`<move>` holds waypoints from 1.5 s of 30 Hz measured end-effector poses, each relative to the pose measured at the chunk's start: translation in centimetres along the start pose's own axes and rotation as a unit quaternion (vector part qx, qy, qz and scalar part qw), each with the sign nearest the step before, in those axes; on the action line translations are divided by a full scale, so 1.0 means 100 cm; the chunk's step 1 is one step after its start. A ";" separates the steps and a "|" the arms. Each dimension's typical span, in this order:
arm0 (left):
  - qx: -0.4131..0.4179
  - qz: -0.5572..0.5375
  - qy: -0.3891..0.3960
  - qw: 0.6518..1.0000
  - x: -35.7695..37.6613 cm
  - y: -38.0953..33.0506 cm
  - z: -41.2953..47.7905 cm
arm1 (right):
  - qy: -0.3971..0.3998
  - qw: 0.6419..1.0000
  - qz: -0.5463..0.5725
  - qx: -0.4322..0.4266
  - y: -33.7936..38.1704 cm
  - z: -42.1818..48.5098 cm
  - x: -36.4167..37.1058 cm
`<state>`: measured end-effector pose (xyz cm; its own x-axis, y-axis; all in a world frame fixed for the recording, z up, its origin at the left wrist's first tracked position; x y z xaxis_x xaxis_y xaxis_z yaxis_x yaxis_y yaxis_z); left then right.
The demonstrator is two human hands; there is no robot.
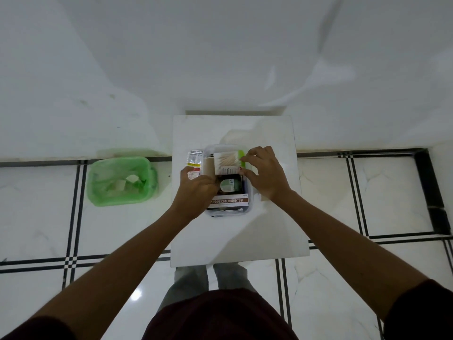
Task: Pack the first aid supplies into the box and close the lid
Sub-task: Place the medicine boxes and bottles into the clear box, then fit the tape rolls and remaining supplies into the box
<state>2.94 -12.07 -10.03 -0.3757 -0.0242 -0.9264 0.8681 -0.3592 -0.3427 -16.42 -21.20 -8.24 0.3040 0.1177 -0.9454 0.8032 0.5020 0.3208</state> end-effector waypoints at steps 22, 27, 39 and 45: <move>-0.430 -0.259 -0.050 0.864 -0.014 0.063 -0.012 | 0.308 0.939 -0.095 0.119 -0.056 -0.068 0.004; -0.462 -0.260 -0.033 0.847 0.000 0.063 0.012 | 0.256 0.955 -0.097 0.111 -0.057 -0.076 0.023; -0.525 -0.281 -0.003 0.803 0.020 0.066 0.036 | 0.202 0.968 -0.049 0.140 -0.054 -0.071 0.033; -0.562 -0.270 -0.015 0.782 0.025 0.066 0.029 | 0.207 0.966 -0.042 0.148 -0.048 -0.069 0.031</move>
<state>6.78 -17.19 -14.11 -0.7790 -0.1799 -0.6006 0.3105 0.7215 -0.6189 -22.89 -17.30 -13.09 0.0498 0.4504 -0.8914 0.9463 0.2643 0.1864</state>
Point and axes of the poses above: each hand's wrist, its own z-axis towards the middle knuckle, its own x-axis out of the palm, y = z × x, the point moved 1 cm from there along z, towards the middle knuckle, and after that the axes turned 8 degrees about -z, right-handed, at the moved point
